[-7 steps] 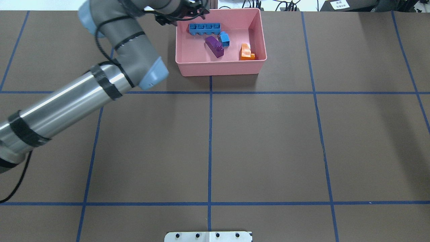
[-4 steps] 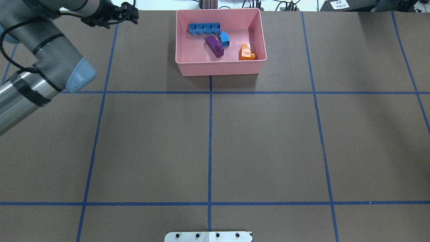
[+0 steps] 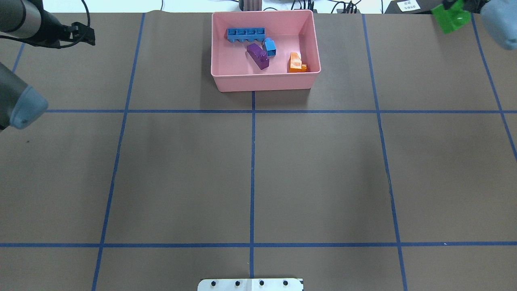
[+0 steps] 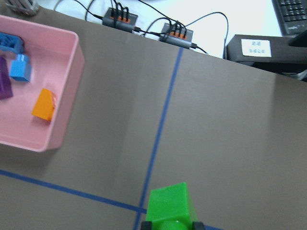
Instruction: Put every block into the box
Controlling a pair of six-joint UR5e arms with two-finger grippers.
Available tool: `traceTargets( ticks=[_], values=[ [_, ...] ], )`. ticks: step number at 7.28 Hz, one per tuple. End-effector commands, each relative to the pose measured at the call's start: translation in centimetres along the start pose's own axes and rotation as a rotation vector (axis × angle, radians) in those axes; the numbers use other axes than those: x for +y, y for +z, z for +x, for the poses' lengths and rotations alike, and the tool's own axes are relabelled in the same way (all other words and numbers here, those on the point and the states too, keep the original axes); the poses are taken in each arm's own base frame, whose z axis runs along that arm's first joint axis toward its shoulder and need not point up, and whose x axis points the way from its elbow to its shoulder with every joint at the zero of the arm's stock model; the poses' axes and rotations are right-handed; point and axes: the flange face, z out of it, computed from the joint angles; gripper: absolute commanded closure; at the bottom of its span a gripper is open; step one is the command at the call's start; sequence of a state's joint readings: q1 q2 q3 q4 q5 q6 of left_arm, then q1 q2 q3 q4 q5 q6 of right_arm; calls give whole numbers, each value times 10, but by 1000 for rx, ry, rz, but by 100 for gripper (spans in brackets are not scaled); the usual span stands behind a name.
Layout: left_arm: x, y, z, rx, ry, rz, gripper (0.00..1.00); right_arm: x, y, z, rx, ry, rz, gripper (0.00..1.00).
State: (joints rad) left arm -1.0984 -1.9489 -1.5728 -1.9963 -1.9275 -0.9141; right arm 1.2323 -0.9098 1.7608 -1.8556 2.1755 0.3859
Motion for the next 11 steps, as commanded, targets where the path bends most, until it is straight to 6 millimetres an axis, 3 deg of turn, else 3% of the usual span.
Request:
traceTargets(
  ticks=[1,3,4,5,6,7,9,10,11],
  values=[
    [4,3,-46,-48,11,-7,0,-62,51,-127,-96,101,52,100],
    [2,-1,-89,-91,61,-8,0,-107,101,-216,-97,131,113,100],
    [4,-2,-105,-107,81,-12,0,-117,135,-240,-110,154,146,100],
    [3,-3,-112,-115,80,-10,0,-118,161,-243,-115,145,171,100],
    [8,-1,-119,-121,75,-17,0,-116,168,-244,-116,140,167,40],
    [9,-2,-118,-118,78,-19,0,-116,168,-244,-119,142,163,0],
    [10,-13,-115,-109,94,-11,0,-118,161,-233,-135,141,139,0],
    [20,-17,-131,-141,186,-48,0,-123,145,-196,-157,156,105,0],
    [20,-31,-152,-184,264,-96,0,-104,135,-142,-144,133,81,0]
  ],
)
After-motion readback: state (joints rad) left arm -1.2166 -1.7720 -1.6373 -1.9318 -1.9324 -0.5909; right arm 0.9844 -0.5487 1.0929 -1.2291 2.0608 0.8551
